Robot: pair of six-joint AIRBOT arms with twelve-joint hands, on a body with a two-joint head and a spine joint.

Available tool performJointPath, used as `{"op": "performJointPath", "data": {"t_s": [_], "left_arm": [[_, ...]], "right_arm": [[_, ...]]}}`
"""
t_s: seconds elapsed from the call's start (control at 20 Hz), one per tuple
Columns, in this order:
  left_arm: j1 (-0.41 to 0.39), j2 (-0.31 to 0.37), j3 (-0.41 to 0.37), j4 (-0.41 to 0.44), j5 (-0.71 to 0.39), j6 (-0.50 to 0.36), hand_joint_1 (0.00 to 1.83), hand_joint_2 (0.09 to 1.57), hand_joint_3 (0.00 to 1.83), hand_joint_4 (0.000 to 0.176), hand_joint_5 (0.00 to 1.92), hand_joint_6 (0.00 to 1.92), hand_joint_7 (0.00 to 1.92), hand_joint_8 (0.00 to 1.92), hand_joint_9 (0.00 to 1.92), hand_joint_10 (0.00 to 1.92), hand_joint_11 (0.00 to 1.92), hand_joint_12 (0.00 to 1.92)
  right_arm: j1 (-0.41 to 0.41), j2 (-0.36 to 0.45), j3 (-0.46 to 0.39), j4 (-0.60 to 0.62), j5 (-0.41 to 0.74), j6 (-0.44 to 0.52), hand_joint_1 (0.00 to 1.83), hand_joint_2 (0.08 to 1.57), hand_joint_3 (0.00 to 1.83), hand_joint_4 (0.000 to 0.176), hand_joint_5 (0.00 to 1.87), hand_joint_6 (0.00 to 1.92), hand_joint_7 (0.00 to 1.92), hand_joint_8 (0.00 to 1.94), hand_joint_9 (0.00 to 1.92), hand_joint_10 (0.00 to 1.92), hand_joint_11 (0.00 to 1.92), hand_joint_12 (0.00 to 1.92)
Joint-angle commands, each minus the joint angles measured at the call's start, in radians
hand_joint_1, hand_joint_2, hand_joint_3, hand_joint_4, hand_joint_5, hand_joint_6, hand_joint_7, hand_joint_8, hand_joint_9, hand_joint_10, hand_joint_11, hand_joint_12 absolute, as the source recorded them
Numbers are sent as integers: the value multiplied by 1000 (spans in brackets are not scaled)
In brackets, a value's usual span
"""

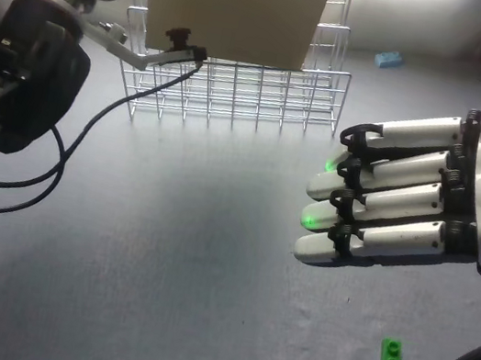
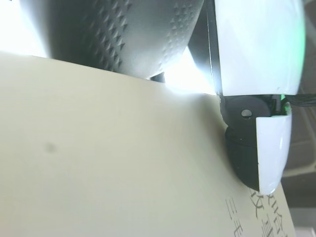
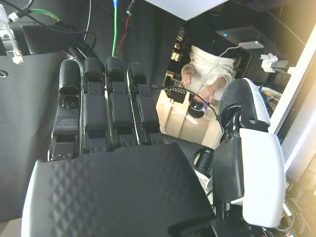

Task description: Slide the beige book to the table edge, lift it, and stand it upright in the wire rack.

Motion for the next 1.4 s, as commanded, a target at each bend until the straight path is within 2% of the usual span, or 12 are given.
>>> {"op": "performJointPath", "data": {"t_s": [0.0,0.2,0.35,0.6,1.0,1.1,1.25,1.35], "left_arm": [[0,-1,13,-31,-131,-15,1353,1198,0,0,765,1142,789,1345,795,1438,749,1406],[0,-35,48,-43,-143,-16,1355,1193,1,0,765,1154,812,1306,789,1443,712,1418],[10,-48,65,-43,-151,-16,1354,1196,0,0,765,1154,787,1333,801,1435,740,1377],[25,-76,114,-43,-160,-19,1350,1206,1,0,752,1173,767,1366,779,1468,735,1422],[41,-115,162,-53,-166,-23,1357,1187,0,0,822,1081,775,1345,809,1418,793,1335],[41,-126,170,-64,-170,-21,1357,1185,0,0,842,1067,753,1365,817,1400,850,1258],[44,-135,178,-74,-172,-18,1352,1197,2,0,821,1088,747,1387,776,1460,730,1431],[48,-141,182,-89,-176,-14,1349,1204,1,0,808,1108,729,1406,768,1475,722,1444]], "right_arm": [[14,2,-5,77,32,5,183,1046,0,0,302,4,315,4,306,6,0,809],[14,-4,-5,77,33,5,181,1048,0,0,306,6,313,3,310,4,0,826],[14,-8,-5,77,36,5,190,1050,0,0,289,2,299,2,284,1,0,786],[15,-15,-5,77,39,5,223,1040,0,0,299,1,320,1,312,4,0,834],[15,-24,-5,77,41,5,189,1051,1,0,271,1,295,1,280,0,0,769],[15,-25,-5,77,41,5,185,1044,0,0,317,11,339,9,318,10,0,842],[15,-27,-5,77,41,5,203,1050,0,0,313,3,336,3,317,5,0,826],[15,-29,-5,77,40,5,175,1053,1,0,311,1,339,1,317,2,0,827]]}}
